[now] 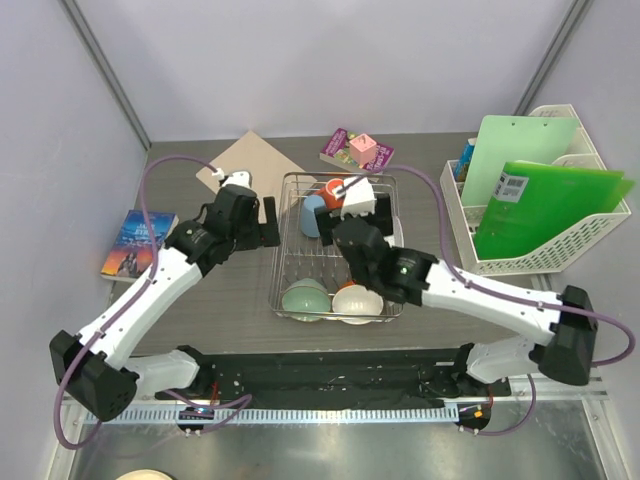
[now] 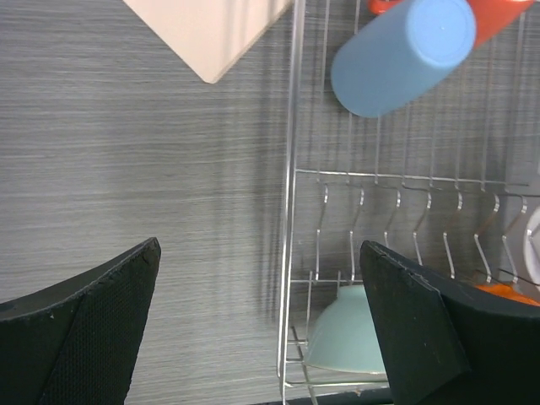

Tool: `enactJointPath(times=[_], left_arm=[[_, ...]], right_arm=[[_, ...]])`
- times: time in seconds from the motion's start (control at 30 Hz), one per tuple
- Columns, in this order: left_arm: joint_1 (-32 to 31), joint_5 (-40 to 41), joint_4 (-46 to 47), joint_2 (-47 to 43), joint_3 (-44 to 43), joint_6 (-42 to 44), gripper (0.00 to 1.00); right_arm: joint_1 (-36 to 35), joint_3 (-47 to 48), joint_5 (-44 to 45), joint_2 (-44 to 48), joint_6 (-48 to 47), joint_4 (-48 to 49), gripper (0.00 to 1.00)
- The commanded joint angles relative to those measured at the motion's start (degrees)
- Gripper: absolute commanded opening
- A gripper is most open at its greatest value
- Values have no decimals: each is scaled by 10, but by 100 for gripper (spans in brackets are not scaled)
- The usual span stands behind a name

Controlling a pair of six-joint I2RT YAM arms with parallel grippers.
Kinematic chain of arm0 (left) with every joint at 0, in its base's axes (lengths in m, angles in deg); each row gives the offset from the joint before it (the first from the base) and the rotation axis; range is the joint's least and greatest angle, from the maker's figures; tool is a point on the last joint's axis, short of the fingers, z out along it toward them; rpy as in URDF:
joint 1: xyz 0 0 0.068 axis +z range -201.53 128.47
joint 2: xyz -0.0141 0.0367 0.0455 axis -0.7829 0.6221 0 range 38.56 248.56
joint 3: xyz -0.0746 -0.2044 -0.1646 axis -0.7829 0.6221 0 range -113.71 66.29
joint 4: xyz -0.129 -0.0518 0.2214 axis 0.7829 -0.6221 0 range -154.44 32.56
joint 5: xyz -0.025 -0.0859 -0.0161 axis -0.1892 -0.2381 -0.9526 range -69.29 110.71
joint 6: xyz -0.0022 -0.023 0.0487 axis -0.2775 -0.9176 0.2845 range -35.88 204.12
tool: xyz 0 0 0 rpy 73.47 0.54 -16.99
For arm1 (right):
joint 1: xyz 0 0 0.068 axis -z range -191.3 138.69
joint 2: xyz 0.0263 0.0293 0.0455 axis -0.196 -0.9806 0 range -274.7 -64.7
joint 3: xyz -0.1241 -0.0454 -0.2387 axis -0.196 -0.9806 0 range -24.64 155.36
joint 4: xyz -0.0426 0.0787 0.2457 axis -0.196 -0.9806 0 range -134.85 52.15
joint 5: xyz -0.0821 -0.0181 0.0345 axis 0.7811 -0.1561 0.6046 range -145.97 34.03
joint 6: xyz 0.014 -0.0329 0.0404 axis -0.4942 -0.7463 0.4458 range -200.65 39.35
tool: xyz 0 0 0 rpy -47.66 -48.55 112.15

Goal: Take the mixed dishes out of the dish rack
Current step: Pick up the cup from the dish rack.

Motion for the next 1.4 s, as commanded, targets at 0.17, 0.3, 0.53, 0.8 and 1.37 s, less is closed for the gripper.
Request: enactJointPath(times=[0.17,0.3,0.53,0.8,1.37], left_arm=[[16,-24,34,-79,47,-18,100],[16,-19,28,-94,61,-18,100],[16,-17,43,-130,99,-22,100],[16,-8,36,-135,109,-20,100],[16,-9,41,-131,121,-20,100]], right_arm=[[159,151,-65,-111,39,-67,100],[197,239,-110,-197,52,-117,100],[198,332,-208,-294,69,-142,100],[157,314,-230,-312,48,-113,100],[147,321,-248,-383,55,-103,100]])
